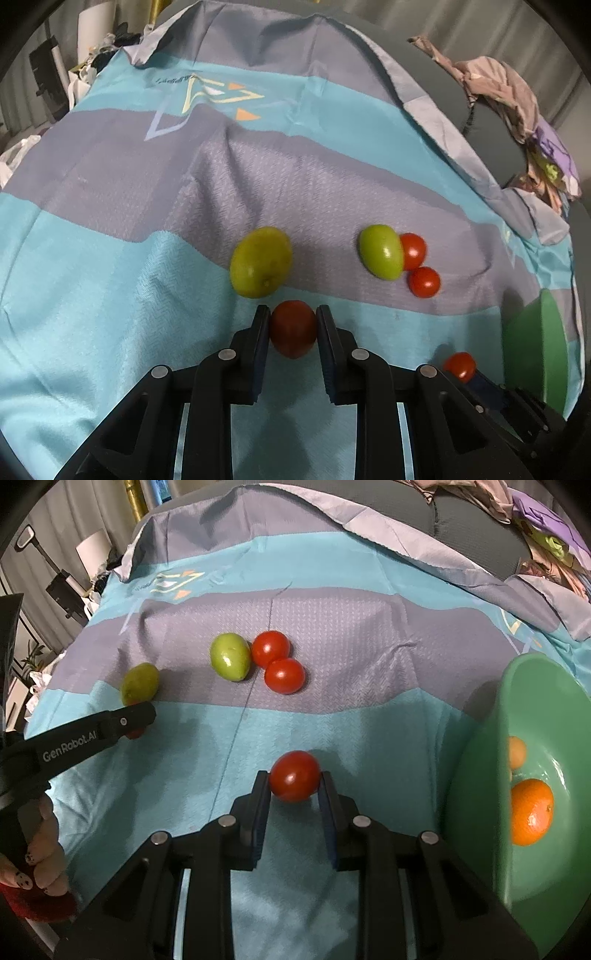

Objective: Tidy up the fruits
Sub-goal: 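Carry the left tool's red tomato toward the green bowl while the right tool carries its tomato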

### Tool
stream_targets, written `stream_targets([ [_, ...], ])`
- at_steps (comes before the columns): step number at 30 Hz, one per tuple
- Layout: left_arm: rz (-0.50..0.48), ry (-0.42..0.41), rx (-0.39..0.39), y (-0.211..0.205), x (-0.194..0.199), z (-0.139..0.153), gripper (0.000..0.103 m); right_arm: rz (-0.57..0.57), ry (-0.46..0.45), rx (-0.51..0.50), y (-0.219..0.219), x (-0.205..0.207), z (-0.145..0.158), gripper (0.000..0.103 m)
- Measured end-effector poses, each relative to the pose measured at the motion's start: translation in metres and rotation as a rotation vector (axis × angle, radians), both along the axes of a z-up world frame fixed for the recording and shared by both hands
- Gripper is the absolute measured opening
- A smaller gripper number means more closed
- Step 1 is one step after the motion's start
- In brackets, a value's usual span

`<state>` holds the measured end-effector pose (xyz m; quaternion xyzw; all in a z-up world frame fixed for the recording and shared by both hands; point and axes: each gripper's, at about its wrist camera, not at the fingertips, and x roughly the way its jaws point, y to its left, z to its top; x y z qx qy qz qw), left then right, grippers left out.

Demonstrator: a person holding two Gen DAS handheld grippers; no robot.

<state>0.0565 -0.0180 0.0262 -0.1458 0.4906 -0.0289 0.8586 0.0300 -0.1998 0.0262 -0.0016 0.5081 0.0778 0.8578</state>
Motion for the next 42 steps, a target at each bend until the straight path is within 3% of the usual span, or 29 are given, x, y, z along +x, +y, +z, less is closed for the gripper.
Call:
stream_targets([
  [17,-0.058,-0.106,0.022,-0.015,-0.023,0.035,0.026,0.009,-0.072,0.092,-0.011,-0.024,0.032,0.027],
  [27,-0.083,-0.143,-0.020,-0.020,-0.034,0.049,0.026,0.009,-0.109,0.134,-0.017,-0.033,0.048,0.027],
  [42,-0.173,-0.211,-0.022,-0.043,-0.050,0.067,0.026,-0.039,-0.172,0.180,-0.041,-0.044,0.071,0.027],
])
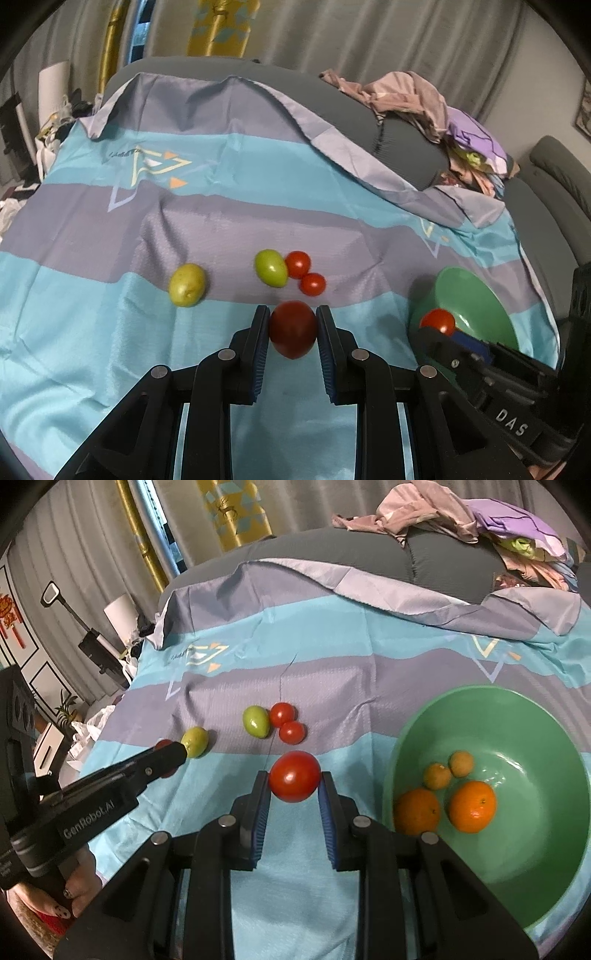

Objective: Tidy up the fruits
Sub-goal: 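Carry the left tool's red tomato toward the green bowl while the right tool carries its tomato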

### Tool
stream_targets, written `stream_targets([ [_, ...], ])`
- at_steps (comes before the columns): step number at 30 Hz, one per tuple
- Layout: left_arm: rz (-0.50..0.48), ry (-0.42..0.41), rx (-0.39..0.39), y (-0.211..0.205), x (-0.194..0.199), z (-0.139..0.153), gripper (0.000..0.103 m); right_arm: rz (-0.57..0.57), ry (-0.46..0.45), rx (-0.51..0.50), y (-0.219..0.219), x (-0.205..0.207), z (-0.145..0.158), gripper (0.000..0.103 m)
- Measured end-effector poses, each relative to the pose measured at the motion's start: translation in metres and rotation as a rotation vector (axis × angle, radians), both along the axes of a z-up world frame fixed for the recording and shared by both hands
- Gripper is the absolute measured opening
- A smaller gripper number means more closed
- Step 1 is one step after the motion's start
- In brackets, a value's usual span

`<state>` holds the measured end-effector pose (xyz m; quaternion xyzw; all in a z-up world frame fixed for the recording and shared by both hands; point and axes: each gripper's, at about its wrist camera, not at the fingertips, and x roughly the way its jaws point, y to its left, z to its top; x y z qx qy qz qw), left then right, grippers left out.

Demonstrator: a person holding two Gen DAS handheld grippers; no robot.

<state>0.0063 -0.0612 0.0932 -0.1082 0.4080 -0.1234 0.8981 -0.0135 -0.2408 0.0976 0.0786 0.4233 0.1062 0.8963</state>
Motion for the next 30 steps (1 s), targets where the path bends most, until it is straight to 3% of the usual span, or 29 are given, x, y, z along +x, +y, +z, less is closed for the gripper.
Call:
stream_targets([
  [15,-0.075,-0.036,0.008,-0.029,-0.014,0.007,0.026,-0.059,-0.046,0.036,-0.029,-0.009,0.017,0.027],
  [30,-0.211,-0.073,0.010,-0.079,-0.027,0.017,0.026,-0.157,-0.089,0.052,-0.068,-0.019,0.031,0.027],
])
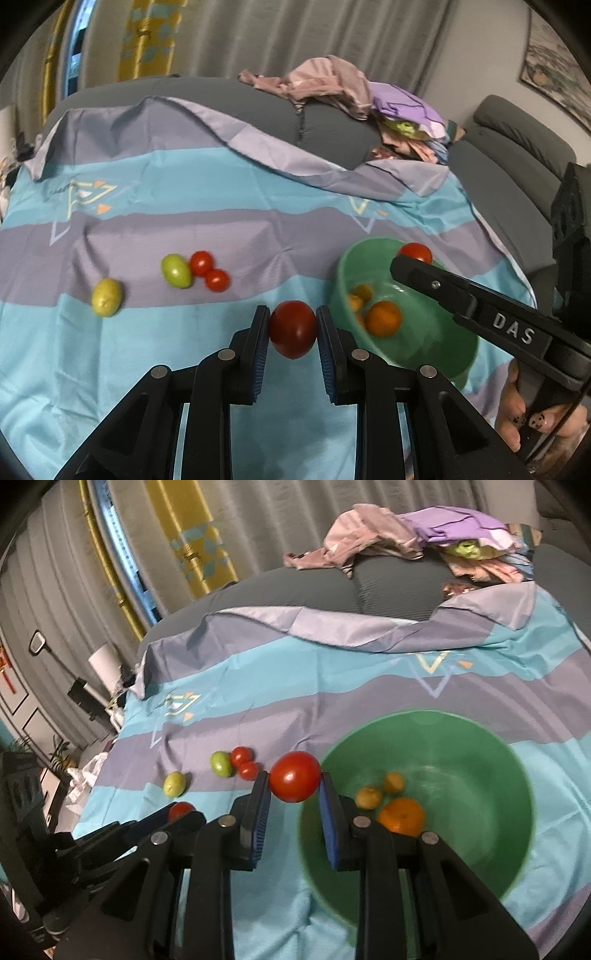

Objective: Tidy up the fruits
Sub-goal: 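Carry the left tool's red tomato toward the green bowl while the right tool carries its tomato, then lower and open the left tool in the bowl while the right tool releases its tomato there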

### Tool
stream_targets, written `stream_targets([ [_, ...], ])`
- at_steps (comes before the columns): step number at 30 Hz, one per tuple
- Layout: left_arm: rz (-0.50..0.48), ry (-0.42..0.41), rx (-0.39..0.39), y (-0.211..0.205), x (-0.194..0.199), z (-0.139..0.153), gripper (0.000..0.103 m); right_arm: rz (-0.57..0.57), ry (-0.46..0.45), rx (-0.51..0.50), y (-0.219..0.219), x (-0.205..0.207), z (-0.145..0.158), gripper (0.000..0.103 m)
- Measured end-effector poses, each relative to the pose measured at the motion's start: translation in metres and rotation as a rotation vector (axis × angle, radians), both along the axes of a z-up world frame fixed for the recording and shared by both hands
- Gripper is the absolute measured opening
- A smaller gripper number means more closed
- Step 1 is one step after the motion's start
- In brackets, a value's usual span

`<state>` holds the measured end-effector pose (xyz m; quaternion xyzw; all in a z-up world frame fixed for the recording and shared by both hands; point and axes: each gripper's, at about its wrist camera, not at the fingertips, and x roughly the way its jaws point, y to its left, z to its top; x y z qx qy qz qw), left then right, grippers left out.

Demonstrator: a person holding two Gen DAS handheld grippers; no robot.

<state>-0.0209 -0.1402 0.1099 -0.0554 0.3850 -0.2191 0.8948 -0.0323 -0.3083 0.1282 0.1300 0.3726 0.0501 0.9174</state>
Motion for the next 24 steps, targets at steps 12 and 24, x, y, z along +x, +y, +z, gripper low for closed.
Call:
stream_targets([
  [12,-0.146,-0.031,0.035,-0.045,0.001,0.015,0.026,-0.105,-0.034,0.034,-0.042,-0.013,0.011,0.027],
  [24,-0.289,0.029,-0.035,-0.079,0.010,-0.003,0.026,-0.203,-0.014,0.054,-0.076,-0.016,0.004,0.027],
])
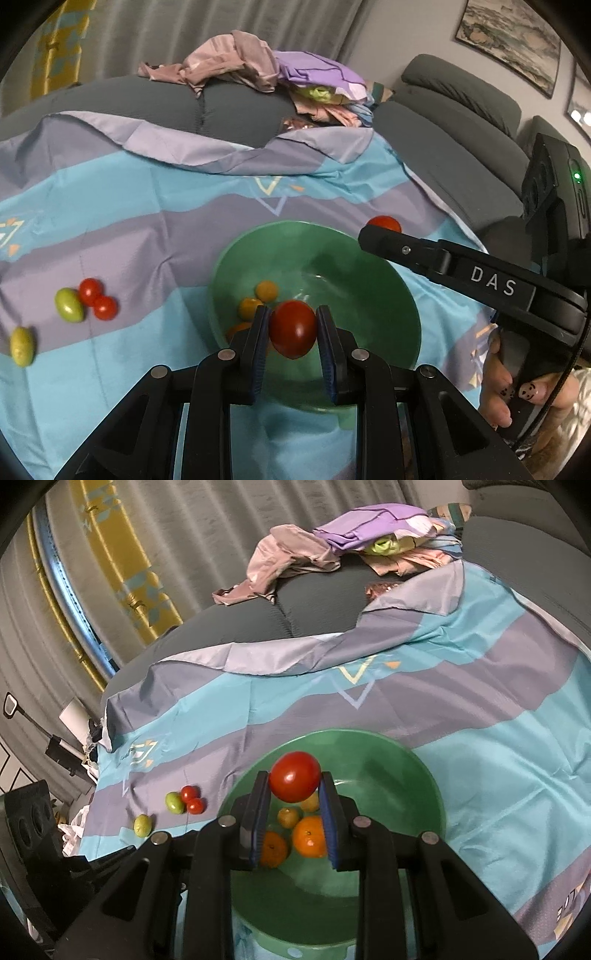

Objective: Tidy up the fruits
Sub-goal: 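Lower and open the left tool in the bowl while the right tool releases its tomato there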

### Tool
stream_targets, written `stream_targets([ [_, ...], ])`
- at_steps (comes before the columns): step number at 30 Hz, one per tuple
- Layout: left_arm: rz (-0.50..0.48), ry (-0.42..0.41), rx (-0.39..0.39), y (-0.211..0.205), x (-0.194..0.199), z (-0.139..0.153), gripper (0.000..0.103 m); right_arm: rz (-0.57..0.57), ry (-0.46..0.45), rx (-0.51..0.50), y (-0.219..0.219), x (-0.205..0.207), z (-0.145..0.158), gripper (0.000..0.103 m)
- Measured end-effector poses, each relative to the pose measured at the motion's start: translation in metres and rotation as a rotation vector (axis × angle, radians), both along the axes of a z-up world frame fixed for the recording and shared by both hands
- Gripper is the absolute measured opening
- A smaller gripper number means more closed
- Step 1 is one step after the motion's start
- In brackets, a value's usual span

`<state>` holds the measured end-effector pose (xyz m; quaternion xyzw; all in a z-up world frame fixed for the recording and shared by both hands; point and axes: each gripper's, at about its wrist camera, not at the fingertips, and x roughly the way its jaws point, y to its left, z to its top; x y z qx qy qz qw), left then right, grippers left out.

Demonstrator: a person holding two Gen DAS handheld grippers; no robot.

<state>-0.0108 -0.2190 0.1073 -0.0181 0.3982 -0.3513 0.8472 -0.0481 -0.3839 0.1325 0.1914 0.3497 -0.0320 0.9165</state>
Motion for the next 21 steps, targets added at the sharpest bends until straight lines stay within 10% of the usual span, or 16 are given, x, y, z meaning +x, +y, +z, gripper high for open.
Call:
stream_targets([
  [21,-0.051,0.076,-0.023,-0.014,0.002,-0.022,0.026,-0.021,0.083,-0.008,-0.007,0.014,-0.020,0.027],
])
